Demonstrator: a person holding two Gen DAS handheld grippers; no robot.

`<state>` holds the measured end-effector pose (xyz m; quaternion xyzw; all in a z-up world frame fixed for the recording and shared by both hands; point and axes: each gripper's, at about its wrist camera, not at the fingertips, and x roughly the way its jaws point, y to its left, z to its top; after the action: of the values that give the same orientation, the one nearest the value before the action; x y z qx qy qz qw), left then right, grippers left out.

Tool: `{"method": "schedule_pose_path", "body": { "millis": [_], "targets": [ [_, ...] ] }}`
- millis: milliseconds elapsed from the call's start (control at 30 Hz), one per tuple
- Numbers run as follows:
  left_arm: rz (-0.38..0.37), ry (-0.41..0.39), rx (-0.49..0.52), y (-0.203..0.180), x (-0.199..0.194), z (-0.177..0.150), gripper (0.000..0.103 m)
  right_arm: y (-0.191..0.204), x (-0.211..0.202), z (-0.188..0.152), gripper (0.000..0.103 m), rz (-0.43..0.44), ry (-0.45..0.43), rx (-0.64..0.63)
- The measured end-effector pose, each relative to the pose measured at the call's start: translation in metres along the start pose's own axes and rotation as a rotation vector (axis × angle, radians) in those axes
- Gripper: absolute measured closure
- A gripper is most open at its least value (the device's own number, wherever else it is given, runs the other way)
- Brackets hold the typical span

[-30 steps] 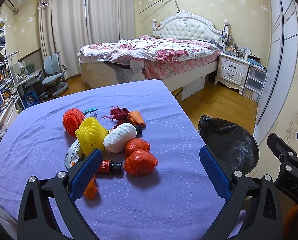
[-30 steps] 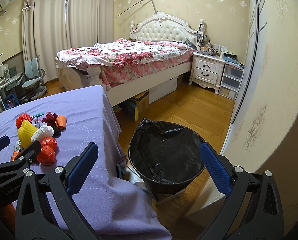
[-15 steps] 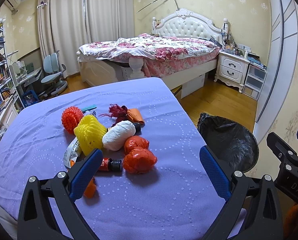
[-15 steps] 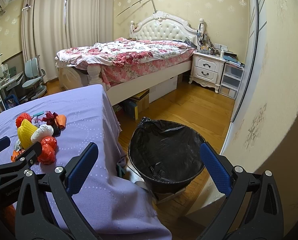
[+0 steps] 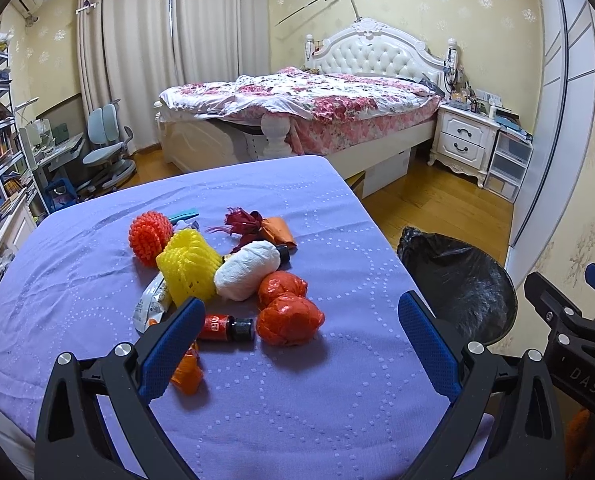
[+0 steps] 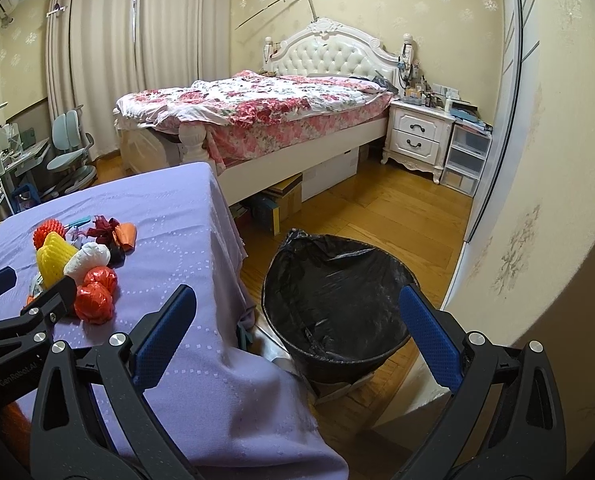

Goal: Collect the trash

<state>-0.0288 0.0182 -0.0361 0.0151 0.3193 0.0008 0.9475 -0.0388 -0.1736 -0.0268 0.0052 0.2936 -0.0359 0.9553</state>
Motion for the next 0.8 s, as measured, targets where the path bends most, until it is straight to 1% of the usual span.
{"method": "schedule_pose_path", "body": {
  "millis": [33, 167, 233, 300, 400, 467, 533, 667, 800],
  "targets": [
    [0.006, -0.005, 0.001, 0.005, -0.003, -0.005, 0.007, 0.004, 0.002, 0.001, 0.004, 0.004, 0.003, -0.004],
    [0.032, -0.016, -0.003, 0.018, -0.006, 0.002, 0.008, 0.016, 0.004, 0.004, 0.004, 0.026, 0.015, -0.024],
    [0.048, -0.012, -0.009, 0.028, -0.009, 0.000, 0.008, 0.025, 0.006, 0.003, 0.004, 0.046, 0.024, -0.038],
    [0.064, 0.002, -0.031, 0.044, -0.011, -0.004, 0.009, 0.032, 0.008, 0.003, 0.004, 0.062, 0.029, -0.053],
    [0.077, 0.035, -0.065, 0.060, -0.006, -0.002, 0.014, 0.048, 0.011, 0.001, 0.004, 0.095, 0.043, -0.080],
    [0.093, 0.058, -0.093, 0.073, -0.004, -0.005, 0.019, 0.058, 0.014, 0.001, 0.004, 0.120, 0.053, -0.101],
    [0.105, 0.076, -0.116, 0.086, -0.004, -0.007, 0.020, 0.070, 0.015, -0.001, 0.004, 0.143, 0.060, -0.122],
    [0.130, 0.088, -0.129, 0.097, -0.005, -0.011, 0.021, 0.083, 0.019, -0.002, 0.004, 0.169, 0.077, -0.151],
    [0.128, 0.120, -0.143, 0.103, 0.001, -0.017, 0.021, 0.089, 0.028, -0.003, 0.006, 0.184, 0.101, -0.166]
  ]
}}
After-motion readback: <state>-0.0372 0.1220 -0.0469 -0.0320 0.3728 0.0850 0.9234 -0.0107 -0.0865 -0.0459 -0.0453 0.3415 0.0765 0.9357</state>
